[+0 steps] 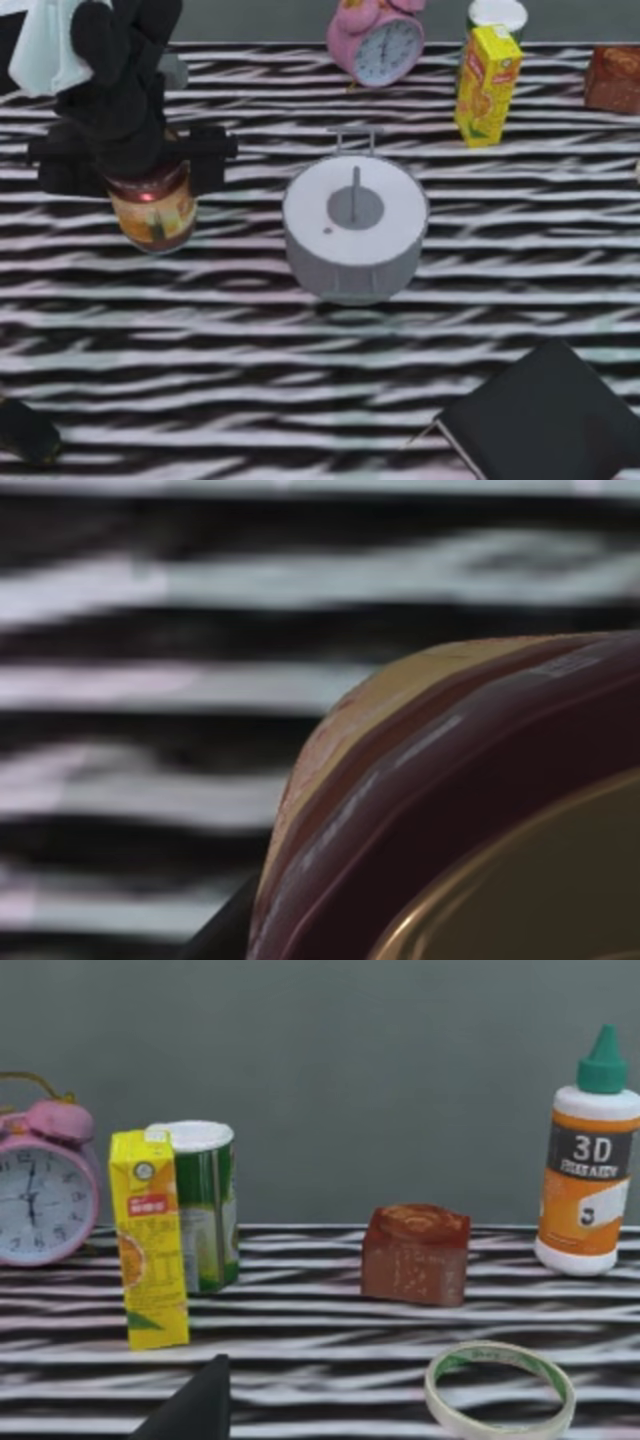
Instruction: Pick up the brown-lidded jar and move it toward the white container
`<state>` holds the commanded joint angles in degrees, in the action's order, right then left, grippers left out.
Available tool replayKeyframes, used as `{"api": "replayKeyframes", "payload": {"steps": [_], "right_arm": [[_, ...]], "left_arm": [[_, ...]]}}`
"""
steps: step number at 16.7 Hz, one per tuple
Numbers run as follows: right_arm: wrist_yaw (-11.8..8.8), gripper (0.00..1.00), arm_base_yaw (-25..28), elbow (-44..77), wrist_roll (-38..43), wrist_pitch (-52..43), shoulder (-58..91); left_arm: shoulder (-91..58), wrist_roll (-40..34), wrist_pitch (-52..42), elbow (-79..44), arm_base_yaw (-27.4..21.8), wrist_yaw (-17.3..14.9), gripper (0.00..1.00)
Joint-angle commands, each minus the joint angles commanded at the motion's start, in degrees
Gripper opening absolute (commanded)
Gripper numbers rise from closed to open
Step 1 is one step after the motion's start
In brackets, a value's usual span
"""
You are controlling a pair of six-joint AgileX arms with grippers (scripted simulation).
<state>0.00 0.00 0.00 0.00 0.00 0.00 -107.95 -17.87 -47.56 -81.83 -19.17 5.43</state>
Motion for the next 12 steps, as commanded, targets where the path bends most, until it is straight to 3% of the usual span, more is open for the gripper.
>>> {"api": "replayKeyframes", "payload": {"steps": [12], "right_arm": [[0.0, 1.0, 0.0, 0.0, 0.0, 0.0, 0.0]], "left_arm": [[-5.27, 0.69, 9.61, 4.27, 0.64, -0.23, 0.0]]}}
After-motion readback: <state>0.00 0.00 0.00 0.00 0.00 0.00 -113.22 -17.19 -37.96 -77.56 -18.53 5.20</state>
